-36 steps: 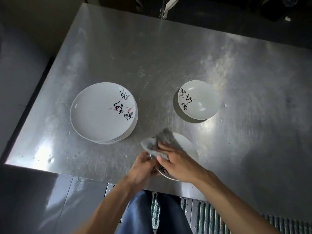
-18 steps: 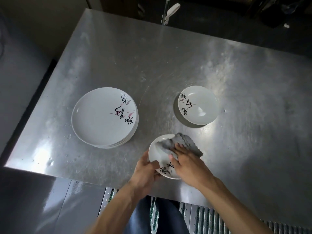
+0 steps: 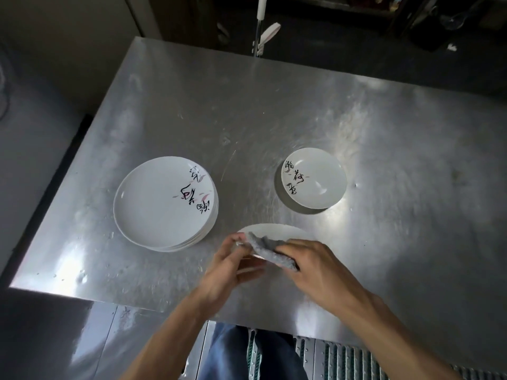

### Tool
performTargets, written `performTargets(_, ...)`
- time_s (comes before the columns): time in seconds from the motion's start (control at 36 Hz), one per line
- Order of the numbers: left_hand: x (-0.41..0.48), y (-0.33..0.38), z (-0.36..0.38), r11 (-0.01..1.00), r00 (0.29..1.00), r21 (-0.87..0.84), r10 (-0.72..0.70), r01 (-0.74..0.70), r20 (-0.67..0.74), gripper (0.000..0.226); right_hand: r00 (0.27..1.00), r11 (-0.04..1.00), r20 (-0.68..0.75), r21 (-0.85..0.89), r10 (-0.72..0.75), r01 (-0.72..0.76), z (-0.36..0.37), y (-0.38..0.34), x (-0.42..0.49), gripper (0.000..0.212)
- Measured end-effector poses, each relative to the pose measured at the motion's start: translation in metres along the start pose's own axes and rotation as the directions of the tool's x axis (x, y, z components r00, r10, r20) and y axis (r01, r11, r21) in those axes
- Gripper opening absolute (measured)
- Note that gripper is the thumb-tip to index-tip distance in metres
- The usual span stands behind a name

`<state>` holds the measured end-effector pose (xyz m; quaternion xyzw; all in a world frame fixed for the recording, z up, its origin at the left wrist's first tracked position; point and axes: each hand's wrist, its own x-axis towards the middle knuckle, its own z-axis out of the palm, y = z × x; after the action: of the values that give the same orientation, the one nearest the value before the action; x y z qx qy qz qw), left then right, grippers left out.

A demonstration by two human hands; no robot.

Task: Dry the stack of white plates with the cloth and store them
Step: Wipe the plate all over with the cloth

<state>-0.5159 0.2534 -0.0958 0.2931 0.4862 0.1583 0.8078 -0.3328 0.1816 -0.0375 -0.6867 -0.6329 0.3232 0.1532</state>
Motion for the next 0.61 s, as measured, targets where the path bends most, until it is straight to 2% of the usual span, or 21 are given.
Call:
performTargets(0.03, -0.002, 0.002, -0.002, 0.999, 0.999, 0.046, 0.027, -0.027, 0.019, 0.019, 1.000, 1.000, -0.017, 0.027, 0.014, -0.014, -0.006, 0.004, 0.002, 0.023)
performTargets(0.06, -0.004, 0.004, -0.006, 0.983, 0.996, 0.163, 0.079, -0.083, 0.033, 0.022, 0.999, 0.998, -0.036, 0.057, 0.022, -0.020, -0.012, 0.008, 0.004, 0.020)
performTargets(0.08, -0.003, 0.006, -0.010, 0.920, 0.987, 0.356, 0.154, -0.163, 0.053, 0.027, 0.998, 0.996, -0.055, 0.082, 0.030, -0.025, -0.018, 0.012, 0.007, 0.014)
performTargets(0.14, 0.000, 0.007, -0.017, 0.659, 0.945, 0.689, 0.303, -0.301, 0.123, 0.030, 0.996, 0.990, -0.078, 0.135, 0.050, -0.039, -0.030, 0.020, 0.013, 0.005)
performTargets(0.19, 0.006, 0.007, -0.020, 0.469, 0.878, 0.778, 0.429, -0.418, 0.212, 0.025, 0.995, 0.984, -0.080, 0.173, 0.059, -0.045, -0.036, 0.026, 0.019, 0.014)
performTargets(0.25, 0.011, 0.007, -0.020, 0.418, 0.835, 0.758, 0.463, -0.502, 0.298, 0.014, 0.994, 0.978, -0.065, 0.196, 0.086, -0.072, -0.039, 0.031, 0.024, 0.020)
performTargets(0.31, 0.013, 0.008, -0.018, 0.509, 0.870, 0.715, 0.381, -0.480, 0.313, 0.011, 0.990, 0.971, -0.081, 0.222, 0.114, -0.094, -0.039, 0.036, 0.025, 0.013)
performTargets(0.36, 0.014, 0.006, -0.017, 0.629, 0.904, 0.650, 0.316, -0.427, 0.288, 0.021, 0.982, 0.972, -0.147, 0.220, 0.121, -0.086, -0.036, 0.041, 0.023, 0.014)
performTargets(0.42, 0.014, 0.001, -0.013, 0.682, 0.910, 0.603, 0.294, -0.413, 0.291, 0.025, 0.965, 0.969, -0.227, 0.237, 0.128, -0.073, -0.032, 0.046, 0.019, 0.006)
performTargets(0.47, 0.012, -0.006, -0.007, 0.764, 0.927, 0.533, 0.241, -0.364, 0.287, 0.021, 0.940, 0.953, -0.290, 0.287, 0.181, -0.095, -0.023, 0.052, 0.012, 0.013)
performTargets(0.56, 0.009, -0.018, -0.002, 0.913, 0.962, 0.338, 0.161, -0.230, 0.220, 0.009, 0.875, 0.922, -0.379, 0.351, 0.300, -0.164, -0.004, 0.061, -0.001, 0.024)
performTargets(0.61, 0.010, -0.025, -0.002, 0.959, 0.979, 0.235, 0.124, -0.160, 0.163, 0.015, 0.841, 0.905, -0.403, 0.369, 0.360, -0.210, 0.013, 0.068, -0.012, 0.025)
